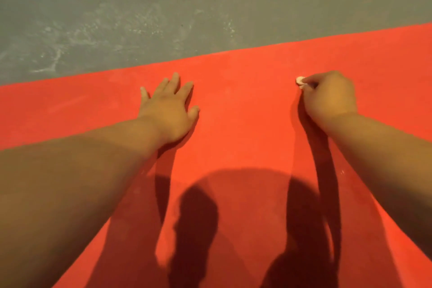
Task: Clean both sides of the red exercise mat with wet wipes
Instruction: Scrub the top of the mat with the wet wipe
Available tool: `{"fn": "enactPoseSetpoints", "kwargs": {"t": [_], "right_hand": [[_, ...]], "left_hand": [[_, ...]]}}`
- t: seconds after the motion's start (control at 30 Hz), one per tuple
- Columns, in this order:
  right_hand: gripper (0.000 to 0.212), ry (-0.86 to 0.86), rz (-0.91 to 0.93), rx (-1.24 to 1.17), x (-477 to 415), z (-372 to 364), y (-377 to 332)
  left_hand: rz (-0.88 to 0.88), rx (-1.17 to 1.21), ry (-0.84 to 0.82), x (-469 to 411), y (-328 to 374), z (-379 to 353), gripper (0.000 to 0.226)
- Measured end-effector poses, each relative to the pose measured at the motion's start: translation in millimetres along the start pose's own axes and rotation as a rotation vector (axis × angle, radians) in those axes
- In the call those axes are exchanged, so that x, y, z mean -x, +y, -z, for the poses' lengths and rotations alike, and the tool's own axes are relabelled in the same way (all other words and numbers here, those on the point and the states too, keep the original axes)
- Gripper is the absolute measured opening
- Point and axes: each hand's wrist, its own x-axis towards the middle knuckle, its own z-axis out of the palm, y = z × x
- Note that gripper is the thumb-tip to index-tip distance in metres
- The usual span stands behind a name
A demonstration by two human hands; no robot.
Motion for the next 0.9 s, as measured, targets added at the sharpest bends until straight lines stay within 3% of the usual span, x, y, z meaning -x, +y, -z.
{"fn": "enactPoseSetpoints", "kwargs": {"t": [0.07, 0.1, 0.17, 0.23, 0.3, 0.33, 0.4, 0.5, 0.57, 0.8, 0.9], "right_hand": [[0.029, 0.029, -0.073, -0.024, 1, -5, -7], [0.028, 0.043, -0.026, -0.046, 7, -12, -22], [0.027, 0.048, 0.141, -0.126, 29, -34, -63], [0.026, -0.054, 0.389, -0.197, 54, -49, -105], [0.027, -0.174, 0.605, -0.217, 57, -50, -114], [0.026, -0.176, 0.625, -0.191, 46, -46, -104], [0.025, -0.080, 0.454, -0.127, 10, -34, -71], [0.028, 0.053, -0.085, -0.066, -42, -13, -13], [0.030, 0.063, -0.205, -0.069, -47, -18, -21], [0.029, -0.212, 0.480, -0.128, -10, -61, -148], [0.031, -0.175, 0.426, -0.069, -41, -49, -110]], "left_hand": [[0.026, 0.048, 0.094, 0, -6, -24, 0.064], [0.035, 0.048, 0.151, -1, -7, -32, 0.064], [0.036, 0.057, 0.203, -1, -7, -35, 0.067], [0.037, 0.059, 0.202, -1, -7, -33, 0.071], [0.043, 0.061, 0.185, -2, -7, -32, 0.072], [0.040, 0.056, 0.180, -2, -7, -33, 0.072], [0.040, 0.047, 0.184, -2, -7, -33, 0.072], [0.041, 0.038, 0.198, -3, -9, -33, 0.072], [0.034, 0.045, 0.199, -3, -7, -32, 0.073], [0.051, 0.039, 0.166, -2, -7, -32, 0.078], [0.045, 0.037, 0.171, -4, -8, -32, 0.079]]}}
